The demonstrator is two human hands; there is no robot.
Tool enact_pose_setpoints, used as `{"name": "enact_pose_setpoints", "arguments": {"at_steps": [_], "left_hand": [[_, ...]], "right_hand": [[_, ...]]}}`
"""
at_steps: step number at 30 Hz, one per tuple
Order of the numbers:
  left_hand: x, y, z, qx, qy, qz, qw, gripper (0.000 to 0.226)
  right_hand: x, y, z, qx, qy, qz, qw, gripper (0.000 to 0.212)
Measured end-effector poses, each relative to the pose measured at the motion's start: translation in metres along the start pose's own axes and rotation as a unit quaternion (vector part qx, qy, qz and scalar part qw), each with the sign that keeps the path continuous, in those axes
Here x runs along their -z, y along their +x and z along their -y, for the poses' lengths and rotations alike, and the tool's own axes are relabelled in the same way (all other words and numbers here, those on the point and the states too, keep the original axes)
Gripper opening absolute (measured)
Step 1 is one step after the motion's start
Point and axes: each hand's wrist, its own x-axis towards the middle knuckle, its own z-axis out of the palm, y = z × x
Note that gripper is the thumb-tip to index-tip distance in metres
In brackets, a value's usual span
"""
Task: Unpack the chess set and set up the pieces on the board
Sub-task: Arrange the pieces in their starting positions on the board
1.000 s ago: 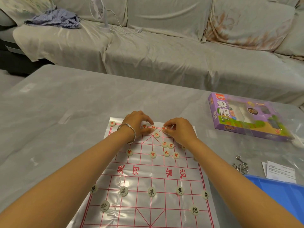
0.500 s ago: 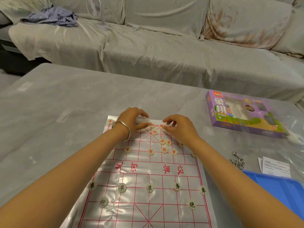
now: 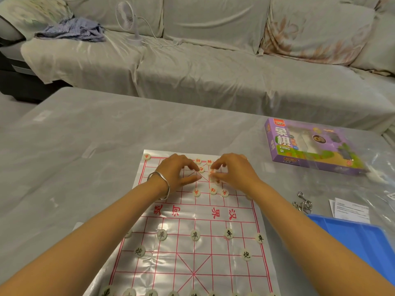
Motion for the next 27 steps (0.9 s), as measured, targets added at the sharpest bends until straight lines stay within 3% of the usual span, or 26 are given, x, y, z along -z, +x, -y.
{"name": "enact_pose_setpoints", "arguments": {"at_steps": [3, 10, 27], "left_hand": [[-0.003, 0.012, -0.006, -0.004, 0.002, -0.025, 1.0, 0.032], [-0.014, 0.035, -0.013, 0.015, 0.025, -0.044, 0.999, 0.036], [-0.008, 0.028, -0.01, 0.012, 0.008, -0.032, 0.999, 0.03]], "right_hand": [[0.014, 0.01, -0.015, -0.016, 0.017, -0.028, 0.999, 0.03], [0.011, 0.024, -0.026, 0.004, -0.058, 0.003, 0.998, 0.029], [0.0, 0.021, -0.027, -0.019, 0.062, -0.023, 0.998, 0.034]]}}
